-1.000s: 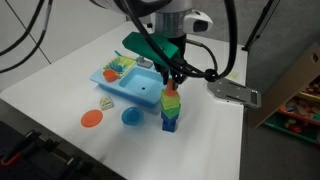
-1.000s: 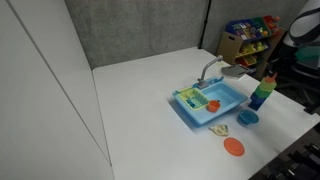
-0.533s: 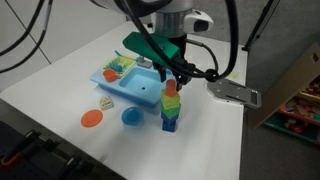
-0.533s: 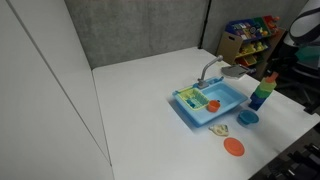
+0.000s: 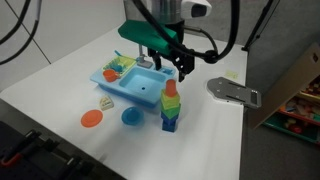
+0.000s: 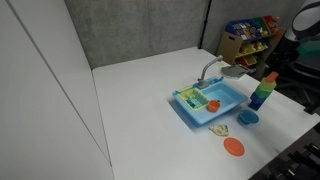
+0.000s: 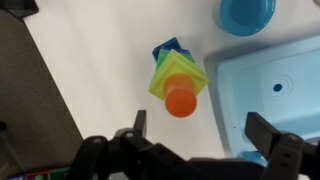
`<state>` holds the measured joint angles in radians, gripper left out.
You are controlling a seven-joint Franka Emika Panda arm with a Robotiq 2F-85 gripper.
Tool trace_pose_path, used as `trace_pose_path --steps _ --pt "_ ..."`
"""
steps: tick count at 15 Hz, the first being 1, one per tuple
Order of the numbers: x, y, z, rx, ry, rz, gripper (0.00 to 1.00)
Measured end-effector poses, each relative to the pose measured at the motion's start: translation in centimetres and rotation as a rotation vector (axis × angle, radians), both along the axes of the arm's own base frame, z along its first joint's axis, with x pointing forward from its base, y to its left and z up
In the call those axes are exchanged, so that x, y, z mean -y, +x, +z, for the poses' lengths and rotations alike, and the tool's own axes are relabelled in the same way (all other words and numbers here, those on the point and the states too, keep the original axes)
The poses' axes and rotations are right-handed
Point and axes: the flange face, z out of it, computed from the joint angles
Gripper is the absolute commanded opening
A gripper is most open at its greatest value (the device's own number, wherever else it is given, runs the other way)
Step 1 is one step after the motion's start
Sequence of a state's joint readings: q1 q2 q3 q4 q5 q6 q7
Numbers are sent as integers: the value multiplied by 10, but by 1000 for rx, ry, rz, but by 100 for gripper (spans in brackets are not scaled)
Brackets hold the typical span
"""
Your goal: Remove the orange measuring cup and stack it on top of the light green block
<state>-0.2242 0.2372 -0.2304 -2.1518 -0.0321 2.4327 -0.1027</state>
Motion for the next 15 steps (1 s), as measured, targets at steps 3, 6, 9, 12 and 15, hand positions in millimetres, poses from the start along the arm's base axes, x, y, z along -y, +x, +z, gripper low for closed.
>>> trace_pose_path --steps 3,6,9,12,15 --pt "-17 5 10 -9 1 37 100" --pt "-44 12 16 -36 0 81 100" --pt "-77 17 24 -71 3 127 100" --pt "-117 15 33 -125 26 184 100" --pt "-158 4 44 -200 49 242 100"
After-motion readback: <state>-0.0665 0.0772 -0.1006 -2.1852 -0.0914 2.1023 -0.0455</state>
